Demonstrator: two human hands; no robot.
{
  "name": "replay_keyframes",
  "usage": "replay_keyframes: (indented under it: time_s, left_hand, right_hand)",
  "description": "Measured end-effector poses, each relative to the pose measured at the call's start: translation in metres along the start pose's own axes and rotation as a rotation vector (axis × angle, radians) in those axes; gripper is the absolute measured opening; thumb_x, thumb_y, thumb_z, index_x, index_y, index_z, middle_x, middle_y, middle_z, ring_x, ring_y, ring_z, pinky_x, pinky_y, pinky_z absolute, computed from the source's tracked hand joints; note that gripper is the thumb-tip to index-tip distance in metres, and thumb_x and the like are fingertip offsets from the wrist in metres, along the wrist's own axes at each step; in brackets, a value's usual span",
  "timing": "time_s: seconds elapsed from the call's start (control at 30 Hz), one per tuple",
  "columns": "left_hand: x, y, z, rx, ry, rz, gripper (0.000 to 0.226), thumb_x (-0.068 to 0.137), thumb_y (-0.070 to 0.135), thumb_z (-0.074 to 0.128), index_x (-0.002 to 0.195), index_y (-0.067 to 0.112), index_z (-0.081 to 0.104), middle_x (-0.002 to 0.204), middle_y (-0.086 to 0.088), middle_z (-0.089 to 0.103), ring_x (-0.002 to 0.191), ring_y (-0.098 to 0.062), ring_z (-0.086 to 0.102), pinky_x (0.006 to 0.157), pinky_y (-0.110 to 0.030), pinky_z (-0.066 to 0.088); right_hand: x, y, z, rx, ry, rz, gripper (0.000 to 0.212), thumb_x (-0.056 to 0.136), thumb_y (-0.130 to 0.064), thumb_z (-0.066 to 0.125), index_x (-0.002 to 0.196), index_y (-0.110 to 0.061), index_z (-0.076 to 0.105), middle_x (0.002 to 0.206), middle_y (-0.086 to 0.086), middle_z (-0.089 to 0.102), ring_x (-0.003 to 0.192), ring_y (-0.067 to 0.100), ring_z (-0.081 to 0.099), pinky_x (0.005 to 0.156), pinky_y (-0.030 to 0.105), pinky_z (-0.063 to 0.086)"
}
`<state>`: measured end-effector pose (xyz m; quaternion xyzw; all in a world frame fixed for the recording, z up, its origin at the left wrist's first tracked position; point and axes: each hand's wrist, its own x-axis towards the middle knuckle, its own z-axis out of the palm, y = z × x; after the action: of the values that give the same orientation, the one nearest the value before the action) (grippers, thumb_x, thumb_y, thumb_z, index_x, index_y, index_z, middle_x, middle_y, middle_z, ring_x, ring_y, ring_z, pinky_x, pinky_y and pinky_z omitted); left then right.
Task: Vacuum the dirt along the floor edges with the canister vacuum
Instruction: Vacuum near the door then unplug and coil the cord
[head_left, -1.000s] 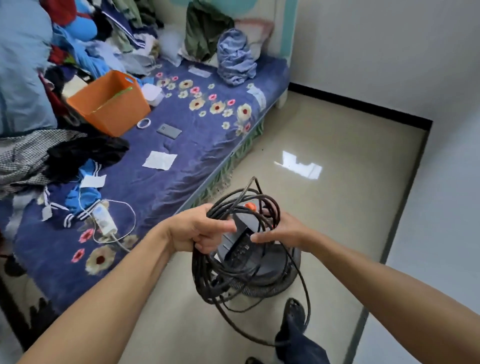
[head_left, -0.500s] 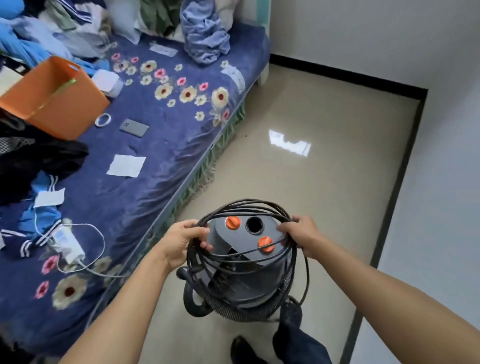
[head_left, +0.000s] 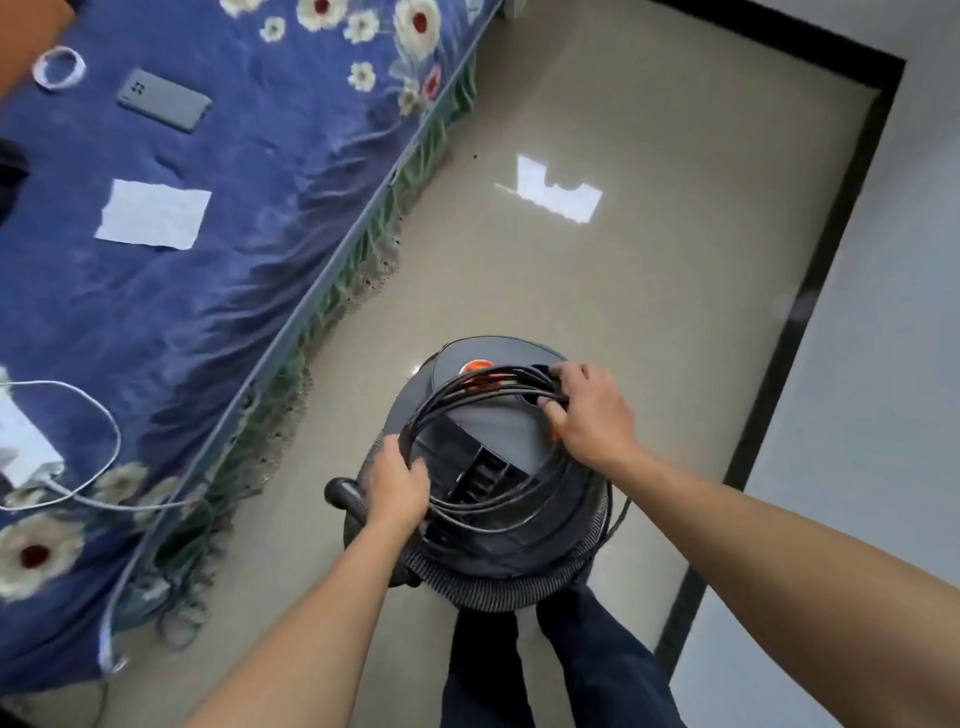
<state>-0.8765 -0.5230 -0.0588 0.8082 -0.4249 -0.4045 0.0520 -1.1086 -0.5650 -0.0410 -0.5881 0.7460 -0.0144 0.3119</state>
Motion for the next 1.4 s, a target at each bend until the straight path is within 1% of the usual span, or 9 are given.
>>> replay_keyframes:
  time_s: [0.17, 0.27, 0.37, 0.47, 0.63, 0.87, 1.1, 1.3, 1.4]
  left_hand:
    - [-0.013, -0.013, -0.011, -0.06, 0.091, 0.099, 0.066, 0.084, 0.038, 0.069, 0.139, 0.016, 0.04, 0.133, -0.005, 0.048, 0.126, -0.023, 0.042, 0.106, -0.041, 0.037]
    - [-0.041, -0.011, -0.014, -0.016, 0.362, 0.43, 0.047, 0.078, 0.026, 0.075, 0.12, 0.013, 0.058, 0.111, -0.003, 0.055, 0.106, -0.021, 0.049, 0.093, -0.034, 0.043]
    - [-0.063, -0.015, 0.006, 0.173, 0.266, 0.611, 0.043, 0.074, 0.033, 0.077, 0.112, 0.015, 0.067, 0.1, 0.002, 0.062, 0.095, -0.02, 0.056, 0.082, -0.033, 0.047]
    - [-0.071, -0.025, 0.025, 0.369, 0.148, 0.516, 0.061, 0.064, 0.039, 0.084, 0.117, 0.014, 0.068, 0.093, 0.006, 0.066, 0.092, -0.019, 0.062, 0.074, -0.034, 0.053]
    - [-0.077, -0.051, 0.02, 0.371, 0.231, 0.454, 0.061, 0.061, 0.026, 0.086, 0.118, 0.015, 0.067, 0.095, 0.006, 0.065, 0.098, -0.017, 0.056, 0.076, -0.034, 0.052]
    - [-0.103, -0.099, -0.02, 0.347, 0.209, 0.151, 0.067, 0.082, 0.006, 0.054, 0.146, 0.02, 0.037, 0.141, 0.005, 0.043, 0.133, -0.015, 0.034, 0.107, -0.032, 0.032]
    - [-0.139, -0.182, -0.06, 0.22, 0.181, -0.089, 0.054, 0.092, 0.019, 0.044, 0.146, 0.022, 0.036, 0.149, 0.005, 0.037, 0.137, -0.014, 0.031, 0.108, -0.035, 0.031]
    - [-0.183, -0.275, -0.065, 0.203, 0.336, -0.211, 0.042, 0.096, 0.025, 0.046, 0.138, 0.017, 0.05, 0.138, 0.001, 0.051, 0.129, -0.019, 0.044, 0.105, -0.038, 0.033]
    - [-0.209, -0.304, -0.059, 0.045, 0.623, -0.352, 0.024, 0.08, 0.009, 0.066, 0.103, 0.008, 0.071, 0.102, -0.007, 0.066, 0.095, -0.031, 0.061, 0.082, -0.043, 0.048]
  right_hand:
    - [0.023, 0.003, 0.007, -0.076, -0.096, -0.032, 0.079, 0.085, -0.069, 0.051, 0.151, -0.036, 0.024, 0.156, 0.005, 0.027, 0.141, 0.028, 0.027, 0.113, 0.049, 0.028]
    - [0.037, -0.002, 0.007, -0.005, -0.169, -0.043, 0.086, 0.081, -0.07, 0.056, 0.152, -0.035, 0.023, 0.156, 0.005, 0.028, 0.142, 0.027, 0.029, 0.116, 0.046, 0.027]
    - [0.043, -0.006, 0.014, 0.013, -0.209, -0.038, 0.084, 0.081, -0.07, 0.057, 0.15, -0.029, 0.032, 0.15, 0.002, 0.039, 0.137, 0.026, 0.038, 0.113, 0.042, 0.032]
    - [0.041, -0.005, 0.022, -0.001, -0.199, -0.041, 0.083, 0.081, -0.074, 0.053, 0.149, -0.03, 0.033, 0.149, 0.002, 0.039, 0.135, 0.028, 0.039, 0.111, 0.045, 0.035]
    - [0.015, -0.012, 0.041, 0.027, -0.213, -0.013, 0.094, 0.074, -0.085, 0.041, 0.148, -0.027, 0.03, 0.148, 0.007, 0.036, 0.136, 0.032, 0.037, 0.112, 0.05, 0.034]
    - [-0.058, -0.047, 0.087, -0.006, -0.331, -0.014, 0.086, 0.09, -0.065, 0.046, 0.154, -0.016, 0.014, 0.154, 0.017, 0.024, 0.141, 0.039, 0.025, 0.114, 0.047, 0.025]
    - [-0.118, -0.102, 0.138, -0.133, -0.537, -0.093, 0.103, 0.085, -0.076, 0.042, 0.156, -0.015, -0.001, 0.157, 0.024, 0.015, 0.143, 0.042, 0.022, 0.117, 0.048, 0.025]
    - [-0.177, -0.152, 0.196, -0.267, -0.65, -0.189, 0.1, 0.085, -0.071, 0.048, 0.155, -0.017, 0.003, 0.152, 0.023, 0.026, 0.136, 0.042, 0.035, 0.113, 0.048, 0.033]
    - [-0.215, -0.176, 0.229, -0.31, -0.678, -0.224, 0.09, 0.086, -0.065, 0.05, 0.151, -0.014, 0.013, 0.145, 0.024, 0.033, 0.13, 0.044, 0.04, 0.11, 0.049, 0.036]
